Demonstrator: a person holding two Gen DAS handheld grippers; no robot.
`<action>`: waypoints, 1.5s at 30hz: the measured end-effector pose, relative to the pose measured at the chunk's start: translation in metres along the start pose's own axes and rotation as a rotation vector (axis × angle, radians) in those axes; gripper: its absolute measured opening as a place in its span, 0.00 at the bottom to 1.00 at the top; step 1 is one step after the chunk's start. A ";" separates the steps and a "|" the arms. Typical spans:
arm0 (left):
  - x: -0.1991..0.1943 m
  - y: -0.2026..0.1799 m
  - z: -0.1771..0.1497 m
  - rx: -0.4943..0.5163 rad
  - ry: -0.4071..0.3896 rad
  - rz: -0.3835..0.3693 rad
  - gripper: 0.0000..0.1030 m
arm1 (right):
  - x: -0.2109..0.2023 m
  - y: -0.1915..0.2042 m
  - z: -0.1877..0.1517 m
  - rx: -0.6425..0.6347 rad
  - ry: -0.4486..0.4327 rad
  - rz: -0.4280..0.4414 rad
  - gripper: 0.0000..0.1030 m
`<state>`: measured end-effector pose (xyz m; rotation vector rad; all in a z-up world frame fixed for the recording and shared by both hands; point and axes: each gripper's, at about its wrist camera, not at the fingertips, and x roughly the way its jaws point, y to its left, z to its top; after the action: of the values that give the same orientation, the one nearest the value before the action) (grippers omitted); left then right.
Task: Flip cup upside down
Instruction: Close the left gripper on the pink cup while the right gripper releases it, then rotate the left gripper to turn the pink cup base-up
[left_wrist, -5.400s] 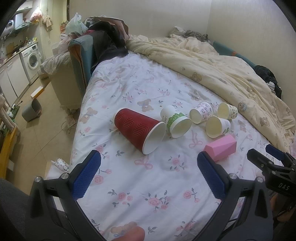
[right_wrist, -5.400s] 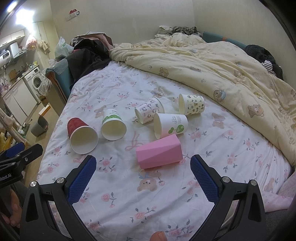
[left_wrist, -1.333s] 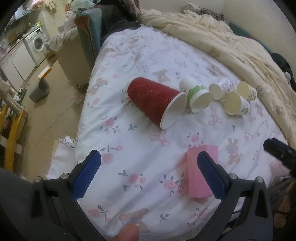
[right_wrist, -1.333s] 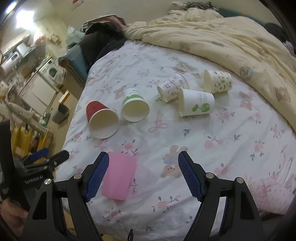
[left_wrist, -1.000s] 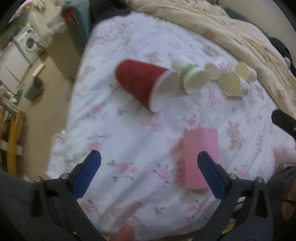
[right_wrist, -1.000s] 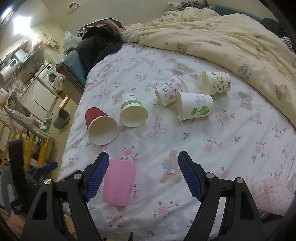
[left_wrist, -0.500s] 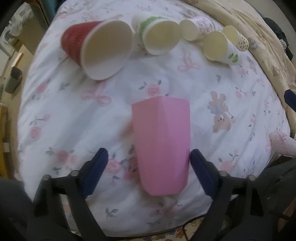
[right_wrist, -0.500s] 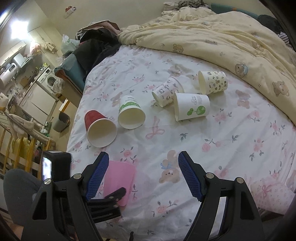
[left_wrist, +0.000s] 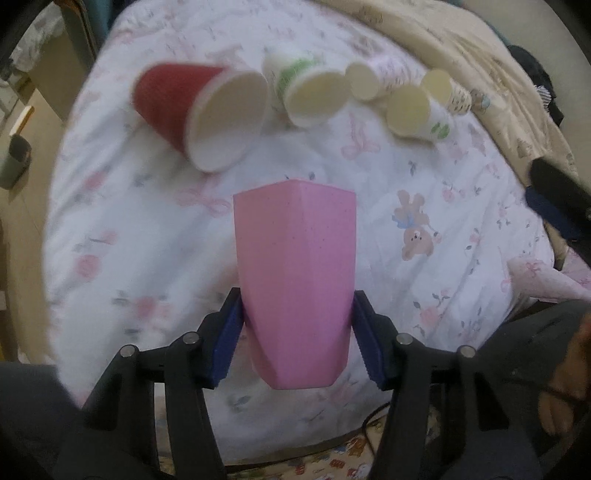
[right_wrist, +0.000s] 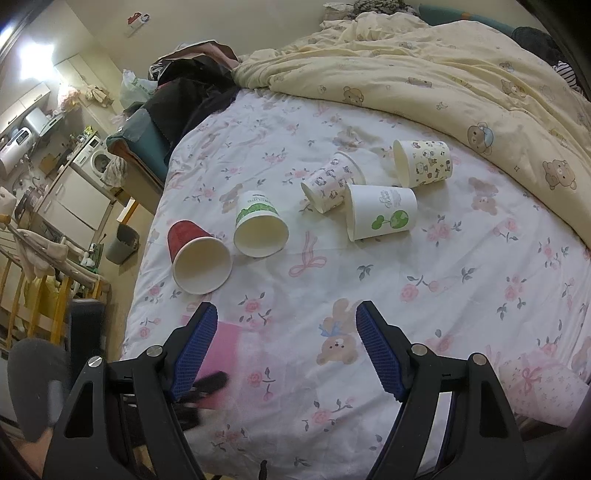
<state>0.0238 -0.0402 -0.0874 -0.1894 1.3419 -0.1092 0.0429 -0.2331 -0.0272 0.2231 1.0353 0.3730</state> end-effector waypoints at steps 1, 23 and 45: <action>-0.009 0.004 0.000 0.007 -0.016 -0.002 0.52 | 0.000 0.000 0.000 0.000 0.002 0.001 0.78; -0.037 0.007 -0.012 0.121 -0.069 -0.125 0.52 | 0.031 0.015 -0.008 0.027 0.103 0.165 0.78; -0.054 -0.002 -0.016 0.160 -0.132 -0.131 0.51 | 0.068 0.007 -0.021 0.097 0.279 0.177 0.78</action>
<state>-0.0037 -0.0333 -0.0391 -0.1468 1.1827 -0.3080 0.0545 -0.1995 -0.0890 0.3583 1.3148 0.5256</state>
